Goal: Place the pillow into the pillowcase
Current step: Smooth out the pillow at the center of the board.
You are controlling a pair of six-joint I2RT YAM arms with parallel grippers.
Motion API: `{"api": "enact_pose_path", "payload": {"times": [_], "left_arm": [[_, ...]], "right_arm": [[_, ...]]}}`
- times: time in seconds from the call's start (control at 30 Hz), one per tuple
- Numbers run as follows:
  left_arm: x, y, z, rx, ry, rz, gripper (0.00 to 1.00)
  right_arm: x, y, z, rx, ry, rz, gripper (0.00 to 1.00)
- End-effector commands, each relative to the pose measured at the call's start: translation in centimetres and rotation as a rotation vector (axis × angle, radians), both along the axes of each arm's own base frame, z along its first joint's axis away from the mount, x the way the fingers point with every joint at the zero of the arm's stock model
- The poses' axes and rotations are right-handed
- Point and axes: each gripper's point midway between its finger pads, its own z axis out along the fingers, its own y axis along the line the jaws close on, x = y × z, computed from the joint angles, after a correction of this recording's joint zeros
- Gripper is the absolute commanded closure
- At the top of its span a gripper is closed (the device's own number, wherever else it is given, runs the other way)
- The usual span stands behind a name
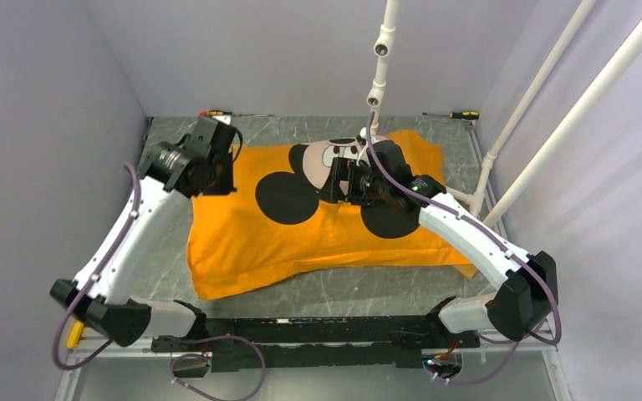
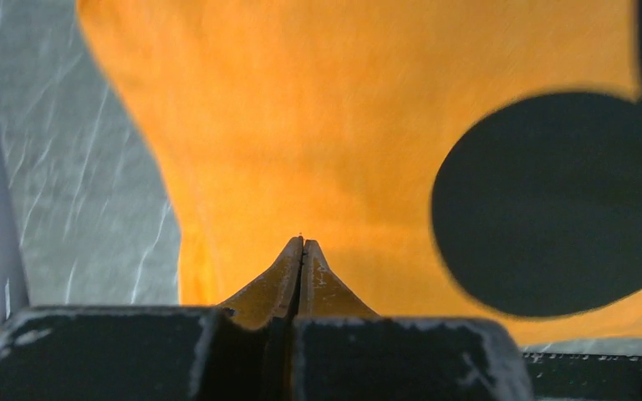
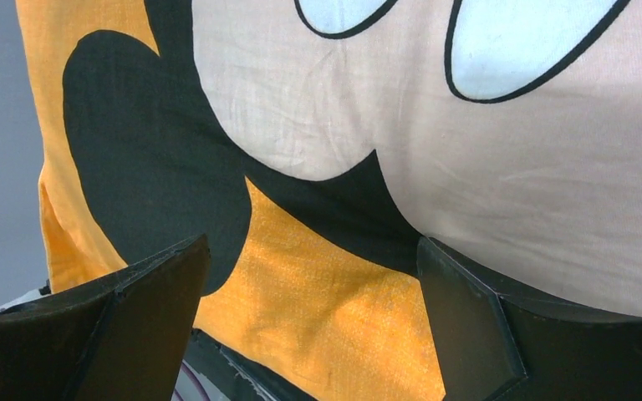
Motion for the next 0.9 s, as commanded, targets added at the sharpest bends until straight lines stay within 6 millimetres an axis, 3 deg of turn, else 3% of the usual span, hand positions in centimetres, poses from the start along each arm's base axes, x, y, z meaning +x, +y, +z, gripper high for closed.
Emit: {"api": "enact_pose_path", "payload": {"times": [0.0, 0.13, 0.2, 0.27, 0.33, 0.43, 0.53, 0.63, 0.73, 0.8, 0.87], "left_arm": [[7.4, -2.1, 1.1, -0.088, -0.094, -0.114, 0.96], [13.0, 1.6, 0.3, -0.179, -0.140, -0.046, 0.93], [14.6, 4.7, -1.1, -0.205, -0.145, 0.016, 0.92], [15.4, 8.0, -3.9, -0.277, -0.117, 0.089, 0.92], [15.3, 11.3, -7.4, -0.345, -0.055, 0.187, 0.93], [13.3, 15.1, -12.6, -0.349, 0.085, 0.342, 0.97], [10.9, 18.3, -15.2, -0.328, 0.159, 0.514, 1.00], [9.7, 19.8, -14.1, -0.328, 0.129, 0.560, 1.00], [9.5, 19.0, -10.4, -0.335, 0.023, 0.498, 0.94], [9.3, 18.0, -7.8, -0.345, -0.053, 0.429, 0.79], [9.1, 16.9, -5.3, -0.358, -0.129, 0.351, 0.53]], "right_arm": [[-1.3, -1.4, -1.3, -0.054, 0.065, -0.001, 0.01], [-1.6, -1.1, -0.8, -0.022, 0.052, 0.009, 0.01], [-1.8, -1.0, -0.4, 0.003, 0.038, 0.013, 0.01], [-2.1, -0.9, -0.1, 0.023, 0.028, 0.020, 0.01], [-2.4, -1.0, -0.2, 0.030, 0.030, 0.022, 0.01], [-2.5, -1.3, -0.4, 0.027, 0.036, 0.011, 0.01], [-2.6, -1.6, -0.2, 0.028, 0.030, 0.003, 0.01], [-2.5, -2.1, 0.6, 0.016, 0.010, -0.010, 0.01], [-2.3, -2.9, 1.4, -0.002, -0.029, -0.038, 0.01], [-2.2, -3.6, 1.9, -0.012, -0.052, -0.060, 0.01], [-2.2, -4.2, 2.5, -0.019, -0.080, -0.085, 0.01]]}}
